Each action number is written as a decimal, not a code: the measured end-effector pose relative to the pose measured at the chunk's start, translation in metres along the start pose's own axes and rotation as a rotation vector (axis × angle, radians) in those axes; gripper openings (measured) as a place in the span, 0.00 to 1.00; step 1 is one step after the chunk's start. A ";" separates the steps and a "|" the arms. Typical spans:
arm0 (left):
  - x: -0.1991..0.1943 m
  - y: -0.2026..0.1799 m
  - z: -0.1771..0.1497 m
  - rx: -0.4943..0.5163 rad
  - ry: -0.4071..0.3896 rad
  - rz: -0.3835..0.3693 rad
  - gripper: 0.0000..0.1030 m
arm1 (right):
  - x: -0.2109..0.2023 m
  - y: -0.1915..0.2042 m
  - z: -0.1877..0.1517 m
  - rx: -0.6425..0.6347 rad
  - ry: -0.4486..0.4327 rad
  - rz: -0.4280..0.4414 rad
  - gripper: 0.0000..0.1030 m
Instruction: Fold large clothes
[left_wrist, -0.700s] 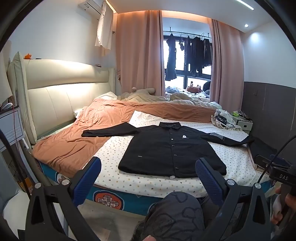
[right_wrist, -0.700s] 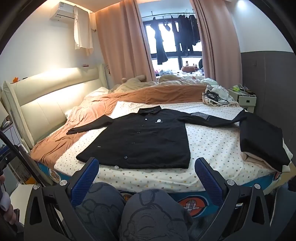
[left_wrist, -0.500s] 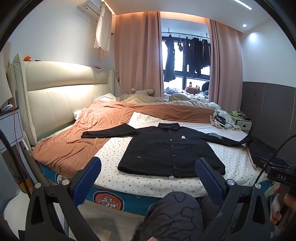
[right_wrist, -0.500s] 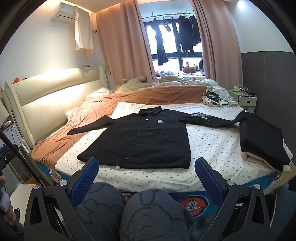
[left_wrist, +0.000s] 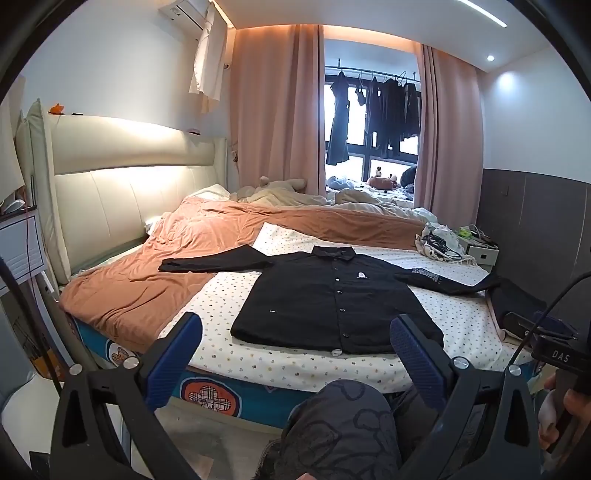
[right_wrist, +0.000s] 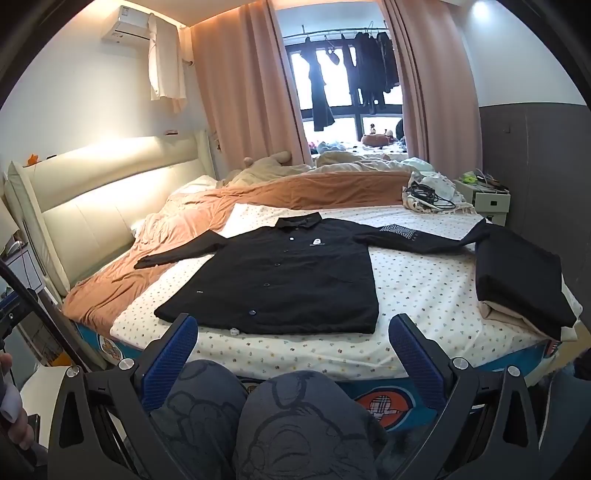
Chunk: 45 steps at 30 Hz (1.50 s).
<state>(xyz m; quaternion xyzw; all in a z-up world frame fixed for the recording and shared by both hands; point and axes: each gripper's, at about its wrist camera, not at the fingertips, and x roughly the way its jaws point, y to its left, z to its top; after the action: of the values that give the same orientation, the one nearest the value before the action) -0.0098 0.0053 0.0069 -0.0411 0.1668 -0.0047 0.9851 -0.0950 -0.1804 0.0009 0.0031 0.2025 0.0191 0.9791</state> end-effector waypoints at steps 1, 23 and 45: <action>-0.003 -0.002 -0.004 0.002 -0.004 0.001 1.00 | -0.001 -0.001 0.000 0.001 0.000 0.001 1.00; -0.005 0.001 -0.005 0.004 -0.007 -0.020 1.00 | -0.004 -0.005 0.000 -0.001 -0.008 0.000 1.00; -0.007 -0.004 -0.007 0.002 -0.009 -0.025 1.00 | -0.003 -0.006 -0.002 0.002 -0.008 0.001 1.00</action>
<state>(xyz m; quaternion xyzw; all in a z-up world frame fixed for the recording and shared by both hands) -0.0186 0.0011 0.0033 -0.0424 0.1616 -0.0169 0.9858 -0.0981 -0.1862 0.0005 0.0043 0.1986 0.0196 0.9799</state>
